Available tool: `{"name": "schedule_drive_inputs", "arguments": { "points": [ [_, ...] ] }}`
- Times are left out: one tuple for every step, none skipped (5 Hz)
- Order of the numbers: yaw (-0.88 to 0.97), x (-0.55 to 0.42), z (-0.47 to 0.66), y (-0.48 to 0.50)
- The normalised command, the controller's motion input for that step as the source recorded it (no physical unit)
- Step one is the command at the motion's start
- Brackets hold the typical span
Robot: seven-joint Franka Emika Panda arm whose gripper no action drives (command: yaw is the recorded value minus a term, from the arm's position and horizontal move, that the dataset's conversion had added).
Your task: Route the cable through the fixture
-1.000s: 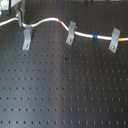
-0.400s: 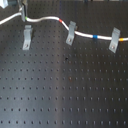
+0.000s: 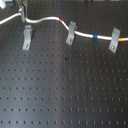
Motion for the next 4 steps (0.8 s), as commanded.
{"name": "schedule_drive_inputs", "arguments": {
  "points": [
    [0.34,0.109,0.05,0.199],
    [0.00,0.024,0.00,0.022],
    [0.69,-0.159,0.24,0.183],
    [0.75,-0.118,0.16,0.156]
  ]
}}
